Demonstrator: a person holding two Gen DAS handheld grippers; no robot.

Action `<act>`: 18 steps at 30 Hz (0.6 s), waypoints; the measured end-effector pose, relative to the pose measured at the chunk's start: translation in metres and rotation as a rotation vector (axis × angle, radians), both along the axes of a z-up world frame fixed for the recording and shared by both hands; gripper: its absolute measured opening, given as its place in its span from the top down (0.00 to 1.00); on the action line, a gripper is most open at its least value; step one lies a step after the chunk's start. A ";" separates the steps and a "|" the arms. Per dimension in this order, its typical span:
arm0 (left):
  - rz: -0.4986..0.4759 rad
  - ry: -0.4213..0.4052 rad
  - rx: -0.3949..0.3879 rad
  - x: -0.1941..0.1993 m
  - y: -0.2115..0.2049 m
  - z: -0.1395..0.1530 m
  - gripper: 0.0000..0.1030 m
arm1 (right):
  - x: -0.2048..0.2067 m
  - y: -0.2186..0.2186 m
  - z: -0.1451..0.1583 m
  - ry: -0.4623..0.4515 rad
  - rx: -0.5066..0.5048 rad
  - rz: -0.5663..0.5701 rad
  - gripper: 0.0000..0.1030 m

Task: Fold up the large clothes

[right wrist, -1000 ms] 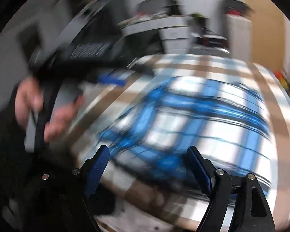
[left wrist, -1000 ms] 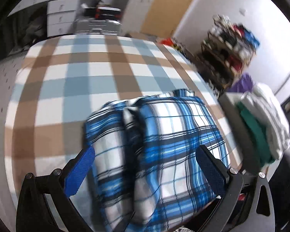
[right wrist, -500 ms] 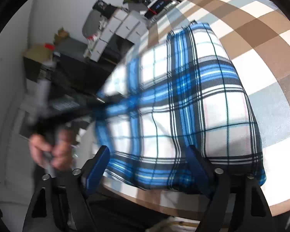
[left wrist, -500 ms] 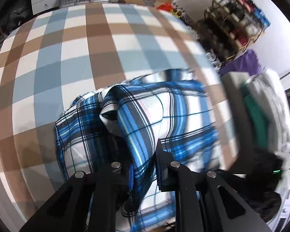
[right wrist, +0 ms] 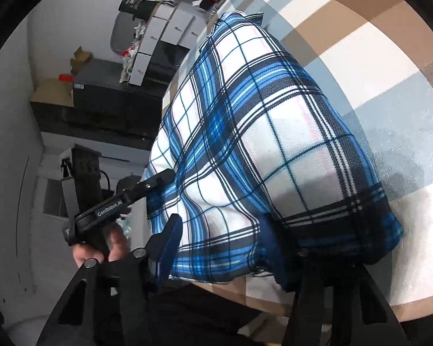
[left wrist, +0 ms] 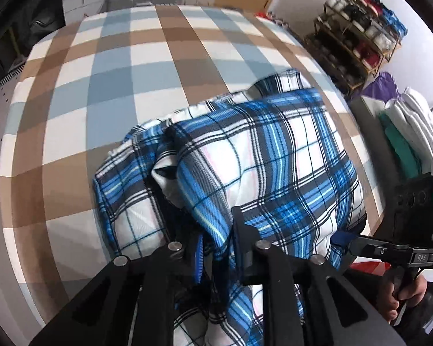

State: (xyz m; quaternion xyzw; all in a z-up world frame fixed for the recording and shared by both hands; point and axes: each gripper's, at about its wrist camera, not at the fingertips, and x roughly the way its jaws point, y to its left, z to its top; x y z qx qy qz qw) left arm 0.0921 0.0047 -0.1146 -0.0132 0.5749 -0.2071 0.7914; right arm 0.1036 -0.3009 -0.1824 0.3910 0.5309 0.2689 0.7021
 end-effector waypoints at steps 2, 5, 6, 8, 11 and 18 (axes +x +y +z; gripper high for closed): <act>0.015 -0.041 0.087 -0.004 -0.001 0.004 0.53 | 0.000 0.000 0.001 -0.005 -0.003 0.001 0.48; 0.031 -0.070 0.166 -0.011 0.001 0.017 0.48 | 0.001 0.004 0.004 -0.017 -0.025 0.006 0.48; 0.030 -0.090 0.189 -0.017 0.001 0.026 0.48 | 0.001 0.006 0.006 -0.024 -0.044 0.009 0.49; 0.009 -0.150 0.243 -0.034 -0.001 0.043 0.48 | -0.002 0.004 0.008 -0.034 -0.074 0.015 0.50; 0.014 -0.151 0.285 -0.054 0.006 0.043 0.37 | 0.003 0.010 0.011 -0.042 -0.098 0.017 0.50; 0.081 0.127 0.122 -0.051 0.035 -0.022 0.35 | 0.004 0.009 0.010 -0.040 -0.098 0.014 0.50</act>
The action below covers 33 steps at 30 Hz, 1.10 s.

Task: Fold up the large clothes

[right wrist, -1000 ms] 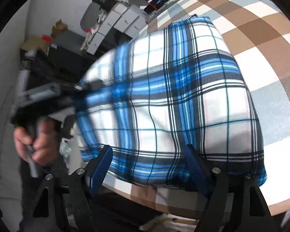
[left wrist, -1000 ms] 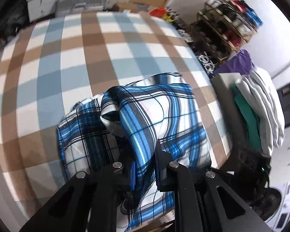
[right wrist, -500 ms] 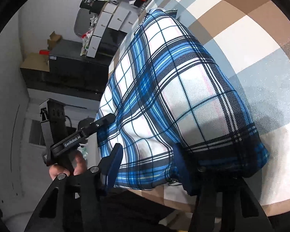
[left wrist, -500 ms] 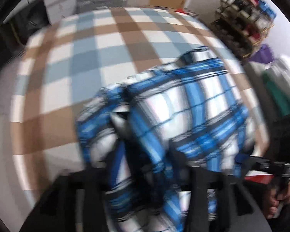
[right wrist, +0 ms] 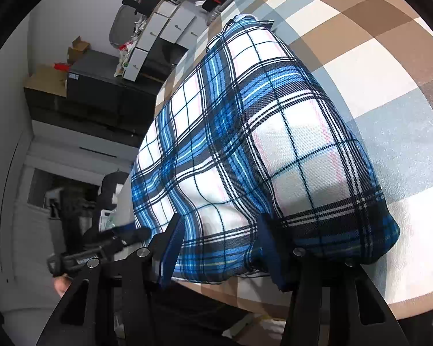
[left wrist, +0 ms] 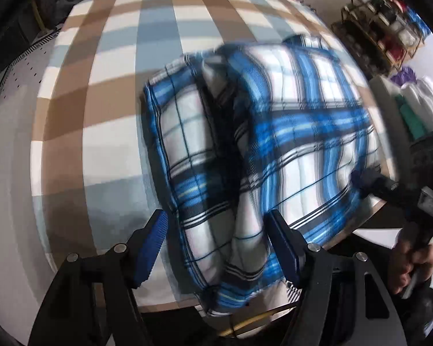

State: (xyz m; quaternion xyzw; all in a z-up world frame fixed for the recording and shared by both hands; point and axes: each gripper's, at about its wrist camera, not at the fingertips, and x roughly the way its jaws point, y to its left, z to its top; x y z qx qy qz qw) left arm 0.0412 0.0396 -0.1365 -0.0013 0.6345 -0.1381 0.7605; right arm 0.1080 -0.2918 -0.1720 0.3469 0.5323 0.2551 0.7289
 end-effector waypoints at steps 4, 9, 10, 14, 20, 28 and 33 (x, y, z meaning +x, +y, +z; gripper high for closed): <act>0.050 0.119 -0.062 0.009 0.004 -0.028 0.35 | -0.001 0.001 0.000 -0.001 0.002 0.000 0.50; -0.035 0.063 -0.148 0.017 -0.012 -0.020 0.76 | -0.004 -0.004 -0.003 0.020 0.033 -0.017 0.49; -0.059 0.042 -0.136 0.019 -0.020 -0.019 0.83 | -0.005 -0.005 -0.004 0.027 0.045 -0.023 0.49; -0.171 -0.080 -0.086 0.023 -0.052 -0.010 0.90 | -0.007 -0.005 -0.005 0.025 0.046 -0.008 0.49; -0.195 -0.207 -0.115 0.023 -0.059 -0.013 0.91 | -0.006 -0.007 -0.008 0.026 0.053 -0.007 0.49; -0.202 -0.272 0.069 0.002 -0.054 -0.005 0.60 | -0.004 -0.011 -0.012 0.043 0.097 -0.024 0.48; -0.164 -0.364 0.076 -0.005 -0.041 0.009 0.31 | -0.006 -0.009 -0.010 0.033 0.091 -0.020 0.45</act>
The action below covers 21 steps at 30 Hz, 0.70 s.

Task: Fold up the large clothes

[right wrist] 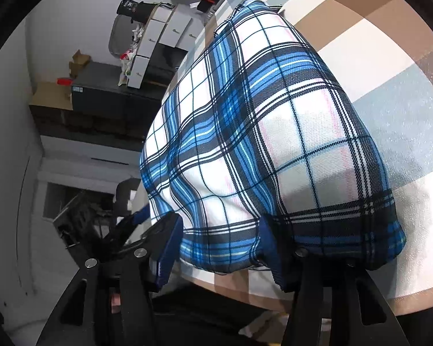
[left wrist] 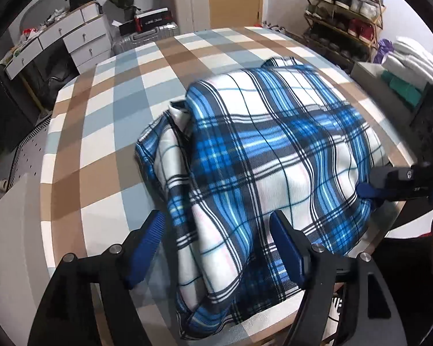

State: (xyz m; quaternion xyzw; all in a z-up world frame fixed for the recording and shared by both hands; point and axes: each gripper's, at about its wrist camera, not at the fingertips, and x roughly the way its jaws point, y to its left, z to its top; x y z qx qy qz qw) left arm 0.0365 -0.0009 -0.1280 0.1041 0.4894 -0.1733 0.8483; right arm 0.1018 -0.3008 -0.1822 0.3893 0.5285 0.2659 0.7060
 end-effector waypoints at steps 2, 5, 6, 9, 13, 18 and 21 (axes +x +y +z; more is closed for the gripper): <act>-0.003 0.022 -0.027 0.002 0.003 0.001 0.31 | -0.001 0.002 0.002 -0.011 -0.012 0.004 0.43; -0.009 0.030 -0.016 0.012 -0.001 0.001 0.30 | -0.002 0.004 0.004 -0.024 -0.021 0.008 0.40; -0.014 0.030 -0.013 0.016 -0.002 0.002 0.31 | -0.002 0.004 0.004 -0.026 -0.022 0.008 0.39; -0.020 0.057 -0.043 0.029 -0.005 0.003 0.30 | -0.003 0.004 0.004 -0.033 -0.024 0.006 0.39; 0.011 0.182 -0.138 0.062 -0.005 -0.006 0.31 | -0.001 0.004 0.005 -0.036 -0.031 0.019 0.39; 0.067 0.287 -0.278 0.079 -0.001 -0.018 0.34 | 0.001 0.005 0.005 -0.032 -0.034 0.033 0.39; 0.021 0.269 -0.297 0.075 -0.004 -0.015 0.62 | 0.002 0.008 0.007 -0.039 -0.058 0.044 0.39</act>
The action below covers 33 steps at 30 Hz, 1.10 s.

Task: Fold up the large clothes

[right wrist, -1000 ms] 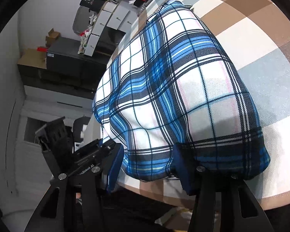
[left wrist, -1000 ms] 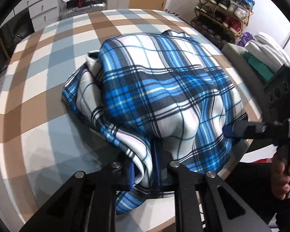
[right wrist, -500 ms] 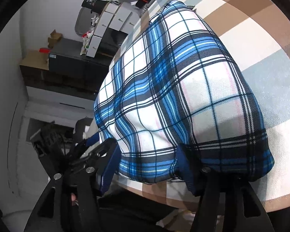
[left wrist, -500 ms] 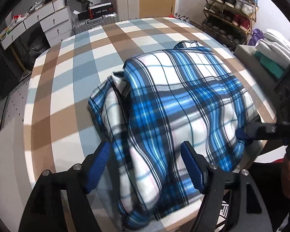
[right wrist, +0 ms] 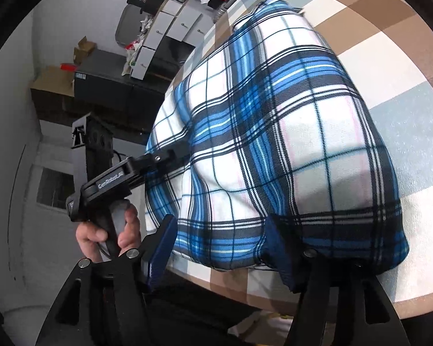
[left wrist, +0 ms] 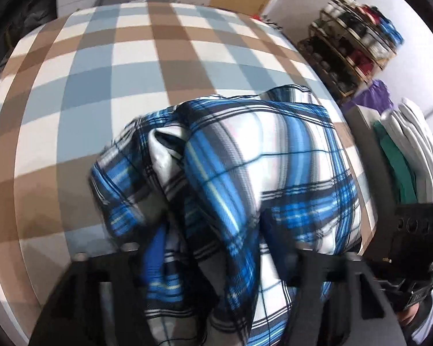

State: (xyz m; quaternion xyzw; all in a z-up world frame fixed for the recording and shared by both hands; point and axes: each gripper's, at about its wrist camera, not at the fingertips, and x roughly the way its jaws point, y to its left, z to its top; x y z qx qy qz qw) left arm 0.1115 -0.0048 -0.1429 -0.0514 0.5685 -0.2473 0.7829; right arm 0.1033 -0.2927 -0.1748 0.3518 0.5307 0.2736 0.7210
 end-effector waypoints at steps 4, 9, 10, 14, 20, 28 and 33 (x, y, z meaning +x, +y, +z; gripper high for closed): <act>0.029 0.056 -0.077 0.002 0.016 0.006 0.69 | -0.001 0.004 0.004 -0.025 -0.051 0.024 0.39; 0.099 0.054 -0.024 -0.001 0.038 0.032 0.64 | -0.001 -0.001 0.002 -0.016 -0.030 0.008 0.38; 0.093 -0.001 0.038 -0.007 0.034 0.047 0.64 | -0.001 -0.002 0.002 -0.012 -0.027 0.005 0.39; 0.036 -0.228 0.124 -0.030 0.007 0.097 0.63 | -0.002 -0.002 0.002 -0.009 -0.023 0.003 0.39; -0.084 -0.183 0.127 -0.028 -0.044 0.065 0.56 | -0.004 -0.007 -0.002 0.008 0.007 -0.003 0.39; 0.023 -0.150 0.126 -0.020 -0.020 0.009 0.64 | -0.008 0.002 0.007 -0.037 -0.095 0.041 0.43; 0.004 -0.193 0.123 -0.030 -0.016 0.010 0.64 | 0.006 0.011 0.055 -0.168 -0.368 0.084 0.47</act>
